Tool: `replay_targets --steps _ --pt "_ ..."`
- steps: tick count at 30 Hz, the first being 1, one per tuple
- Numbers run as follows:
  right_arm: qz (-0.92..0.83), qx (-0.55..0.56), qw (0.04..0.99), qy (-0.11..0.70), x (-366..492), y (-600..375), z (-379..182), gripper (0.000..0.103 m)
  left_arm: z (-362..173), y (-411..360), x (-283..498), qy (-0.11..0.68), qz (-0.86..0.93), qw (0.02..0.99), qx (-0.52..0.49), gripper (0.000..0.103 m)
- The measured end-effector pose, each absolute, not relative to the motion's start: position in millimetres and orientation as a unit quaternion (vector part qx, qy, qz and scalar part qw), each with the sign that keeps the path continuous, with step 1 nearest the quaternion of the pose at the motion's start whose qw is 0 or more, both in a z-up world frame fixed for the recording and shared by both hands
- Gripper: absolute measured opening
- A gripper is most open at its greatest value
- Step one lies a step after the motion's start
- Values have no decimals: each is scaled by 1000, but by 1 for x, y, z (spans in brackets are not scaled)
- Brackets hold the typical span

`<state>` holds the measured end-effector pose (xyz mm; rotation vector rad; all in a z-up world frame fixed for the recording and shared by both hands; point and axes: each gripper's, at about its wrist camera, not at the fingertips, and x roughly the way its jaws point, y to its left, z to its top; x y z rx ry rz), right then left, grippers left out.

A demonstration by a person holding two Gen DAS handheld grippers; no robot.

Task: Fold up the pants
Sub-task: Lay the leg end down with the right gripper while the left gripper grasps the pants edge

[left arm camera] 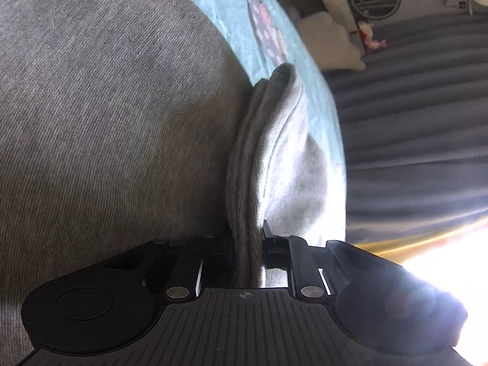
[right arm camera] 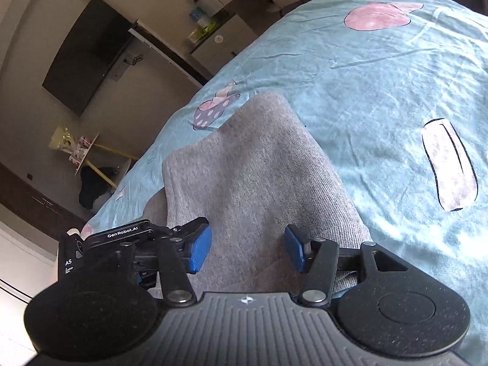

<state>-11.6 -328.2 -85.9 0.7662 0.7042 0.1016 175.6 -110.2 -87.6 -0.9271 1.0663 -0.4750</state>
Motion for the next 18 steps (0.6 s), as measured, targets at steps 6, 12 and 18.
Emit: replay_targets --steps 6,12,18 --pt "65 371 871 314 -23 -330 -81 57 -59 -102 163 458 -218 763 -402 15" --pt "96 356 875 315 -26 -319 -74 58 -28 -62 148 436 -194 806 -350 15" --pt "89 317 878 349 -16 -305 -73 58 -29 -6 129 430 -142 832 -321 16"
